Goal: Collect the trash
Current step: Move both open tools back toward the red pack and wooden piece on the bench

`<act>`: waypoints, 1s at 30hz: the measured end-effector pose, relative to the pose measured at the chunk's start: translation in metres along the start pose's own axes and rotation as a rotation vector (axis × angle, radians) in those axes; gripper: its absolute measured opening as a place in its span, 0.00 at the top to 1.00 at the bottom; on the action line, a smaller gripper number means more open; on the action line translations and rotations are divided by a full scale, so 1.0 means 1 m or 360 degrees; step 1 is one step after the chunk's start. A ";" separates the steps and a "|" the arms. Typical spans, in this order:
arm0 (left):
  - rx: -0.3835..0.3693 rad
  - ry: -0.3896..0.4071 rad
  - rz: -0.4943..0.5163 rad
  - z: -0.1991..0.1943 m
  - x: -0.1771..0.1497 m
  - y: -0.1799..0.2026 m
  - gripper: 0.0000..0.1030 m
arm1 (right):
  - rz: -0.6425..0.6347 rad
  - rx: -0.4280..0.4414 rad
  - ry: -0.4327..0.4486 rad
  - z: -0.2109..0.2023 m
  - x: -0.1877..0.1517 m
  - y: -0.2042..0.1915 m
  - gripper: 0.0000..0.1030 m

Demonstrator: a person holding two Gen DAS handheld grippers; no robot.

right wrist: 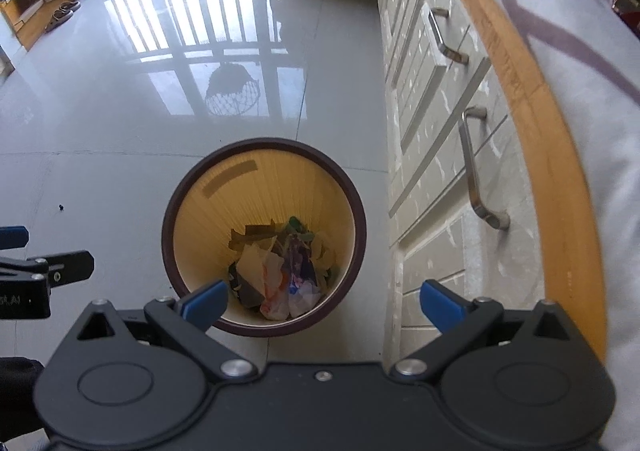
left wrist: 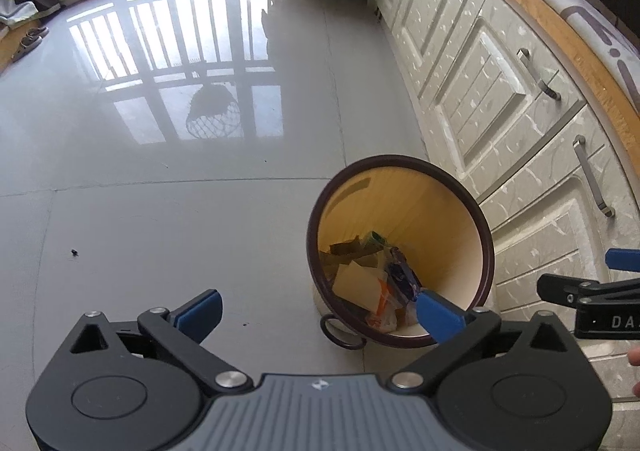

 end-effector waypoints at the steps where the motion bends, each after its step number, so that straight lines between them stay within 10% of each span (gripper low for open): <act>1: 0.0006 0.0009 0.0002 -0.003 0.000 -0.001 0.00 | -0.0006 0.0002 0.0015 -0.004 0.001 -0.001 0.00; 30: -0.0011 0.0512 -0.0038 -0.114 0.044 0.012 0.00 | 0.0135 0.0054 0.0742 -0.133 0.056 0.022 0.00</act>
Point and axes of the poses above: each gripper's, at about its wrist camera, not at the fingertips, and z roughly the way its jaws point, y to its right, x to its top, the point moved 10 cm from there along z, roughly the way its jaws point, and after that the axes turned 7 degrees about y, right-handed, at the moved point
